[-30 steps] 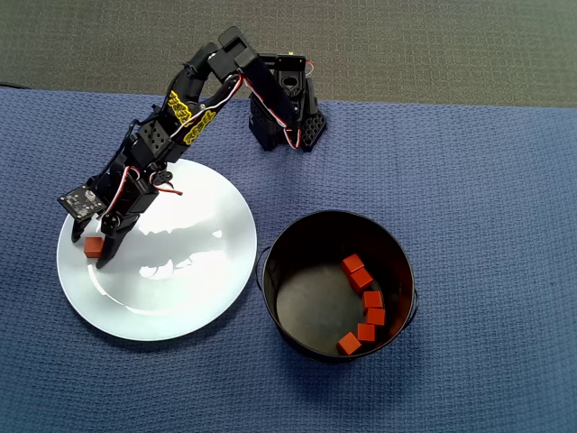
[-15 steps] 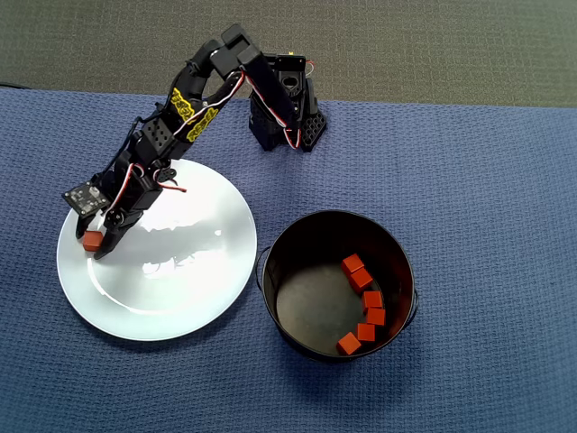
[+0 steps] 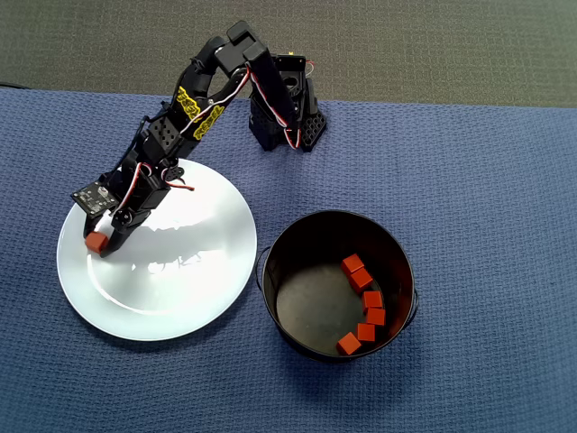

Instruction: Pick up the red cubes from the white plate and place them in the black recipient

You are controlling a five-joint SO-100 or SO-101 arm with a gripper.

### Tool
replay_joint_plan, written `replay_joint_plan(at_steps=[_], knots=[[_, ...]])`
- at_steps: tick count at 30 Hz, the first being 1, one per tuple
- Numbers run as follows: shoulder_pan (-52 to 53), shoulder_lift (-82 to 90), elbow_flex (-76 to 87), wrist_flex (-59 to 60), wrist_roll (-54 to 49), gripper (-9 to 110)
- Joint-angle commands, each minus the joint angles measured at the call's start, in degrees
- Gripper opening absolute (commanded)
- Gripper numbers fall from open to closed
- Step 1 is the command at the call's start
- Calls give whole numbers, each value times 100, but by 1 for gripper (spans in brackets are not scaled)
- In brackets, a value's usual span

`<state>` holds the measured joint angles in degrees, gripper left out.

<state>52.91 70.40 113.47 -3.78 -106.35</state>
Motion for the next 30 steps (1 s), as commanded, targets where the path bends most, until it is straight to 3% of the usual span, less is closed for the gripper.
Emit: replay_joint_plan(at_steps=[1, 12, 16, 22, 30], knots=[[-62, 325, -18, -132, 70, 3], [-255, 826, 79, -272, 642, 0], [-431, 1749, 158, 782, 1107, 0], [-1037, 3630, 571, 1688, 2769, 0], [-2936, 5344, -1538, 5704, 6354, 0]])
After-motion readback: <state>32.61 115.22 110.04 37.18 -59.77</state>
